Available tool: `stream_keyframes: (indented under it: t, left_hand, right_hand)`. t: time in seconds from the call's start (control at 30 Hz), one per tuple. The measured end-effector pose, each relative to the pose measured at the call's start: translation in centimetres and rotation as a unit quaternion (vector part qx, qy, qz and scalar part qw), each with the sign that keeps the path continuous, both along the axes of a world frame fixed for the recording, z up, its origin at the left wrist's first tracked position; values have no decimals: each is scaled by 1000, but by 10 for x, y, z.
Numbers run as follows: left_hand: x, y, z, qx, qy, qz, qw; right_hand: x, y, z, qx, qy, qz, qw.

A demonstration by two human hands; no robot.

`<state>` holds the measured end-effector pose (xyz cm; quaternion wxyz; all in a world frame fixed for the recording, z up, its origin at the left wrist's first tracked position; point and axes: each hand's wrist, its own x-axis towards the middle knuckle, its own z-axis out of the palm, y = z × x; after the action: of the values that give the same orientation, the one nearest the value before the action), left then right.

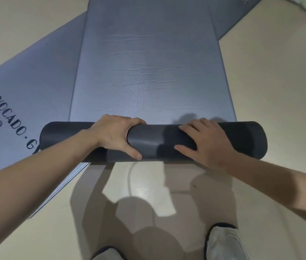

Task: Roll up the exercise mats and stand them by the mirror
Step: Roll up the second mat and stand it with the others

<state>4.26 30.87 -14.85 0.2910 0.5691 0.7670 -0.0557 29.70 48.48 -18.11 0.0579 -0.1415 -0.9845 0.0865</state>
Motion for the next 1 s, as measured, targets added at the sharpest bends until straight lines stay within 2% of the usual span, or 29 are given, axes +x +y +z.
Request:
stream_keyframes:
  t: [0.07, 0.13, 0.2, 0.3, 0.4, 0.47, 0.67, 0.93, 1.0]
  left_hand:
    - [-11, 9, 2, -21, -42, 19, 999]
    - [-20, 14, 2, -24, -51, 33, 998]
    - [-25, 16, 3, 0, -25, 31, 999]
    - [-26, 11, 1, 93, 57, 12, 994]
    - [-17, 0, -2, 236, 116, 1, 965]
    - [-7, -7, -5, 283, 140, -5, 949]
    - [-5, 3, -13, 140, 206, 13, 968]
    - [-27, 34, 1, 83, 226, 4, 971]
    - [-25, 31, 7, 50, 193, 3, 980]
  right_hand:
    - [11, -3, -10, 58, 79, 8, 995]
    - [18, 0, -18, 97, 85, 4, 992]
    - [19, 4, -22, 115, 34, 15, 993]
    - [8, 17, -19, 106, -65, 15, 992]
    - [-15, 36, -6, 57, -151, -17, 987]
    - [-29, 48, 2, 18, -167, -17, 986]
    - [-57, 76, 18, -76, -196, -11, 978]
    - [-79, 89, 41, -143, -238, -31, 960]
    - [-75, 86, 43, -207, -251, -30, 945]
